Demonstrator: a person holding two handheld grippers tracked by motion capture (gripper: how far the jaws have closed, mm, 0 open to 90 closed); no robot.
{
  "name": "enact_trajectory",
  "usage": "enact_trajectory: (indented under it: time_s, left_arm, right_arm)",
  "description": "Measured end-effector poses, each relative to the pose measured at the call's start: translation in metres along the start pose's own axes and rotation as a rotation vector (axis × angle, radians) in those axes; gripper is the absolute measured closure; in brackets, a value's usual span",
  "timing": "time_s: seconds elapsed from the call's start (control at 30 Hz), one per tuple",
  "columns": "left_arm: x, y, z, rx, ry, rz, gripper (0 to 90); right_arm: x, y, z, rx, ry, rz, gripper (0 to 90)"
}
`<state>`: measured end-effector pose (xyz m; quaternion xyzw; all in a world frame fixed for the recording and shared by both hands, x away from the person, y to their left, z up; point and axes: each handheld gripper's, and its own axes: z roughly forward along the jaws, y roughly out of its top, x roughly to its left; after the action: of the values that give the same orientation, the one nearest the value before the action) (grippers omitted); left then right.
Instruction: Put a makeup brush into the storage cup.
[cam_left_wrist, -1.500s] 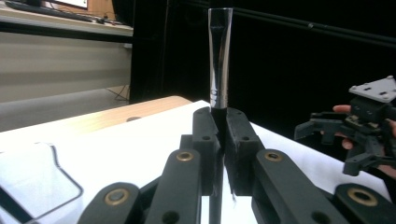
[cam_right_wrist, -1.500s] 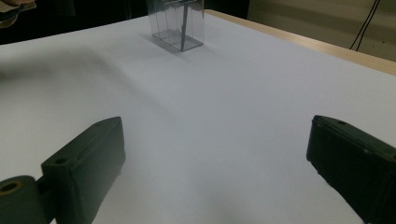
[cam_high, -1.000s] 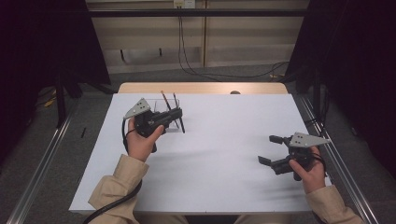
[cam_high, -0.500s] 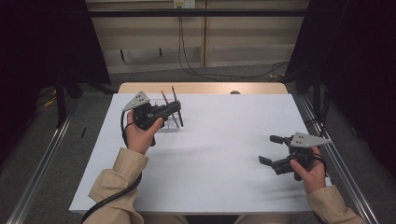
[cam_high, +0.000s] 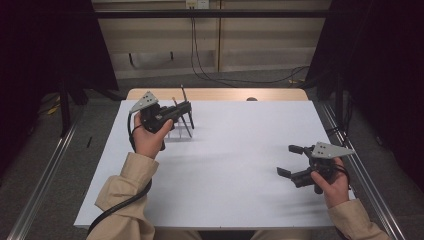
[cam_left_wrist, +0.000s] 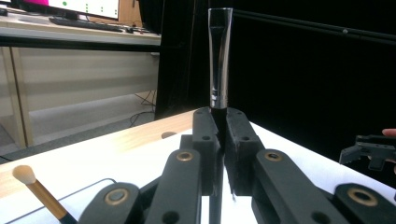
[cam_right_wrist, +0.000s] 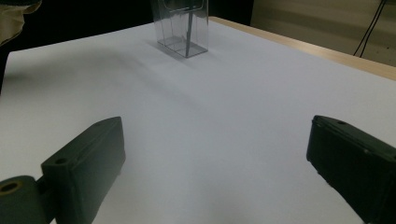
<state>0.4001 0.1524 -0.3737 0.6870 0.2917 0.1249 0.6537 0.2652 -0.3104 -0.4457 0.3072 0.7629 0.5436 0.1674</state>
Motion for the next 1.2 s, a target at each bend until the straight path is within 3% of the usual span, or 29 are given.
enact_trajectory:
  time_s: [0.73, 1.2]
  left_arm:
    - [0.013, 0.012, 0.006, -0.007, 0.070, 0.026, 84.0]
    - [0.024, 0.008, 0.008, -0.001, 0.126, 0.036, 84.0]
  right_arm:
    - [-0.001, 0.001, -0.002, -0.013, 0.004, 0.003, 4.1]
    - [-0.001, 0.001, 0.000, -0.017, 0.007, 0.003, 4.1]
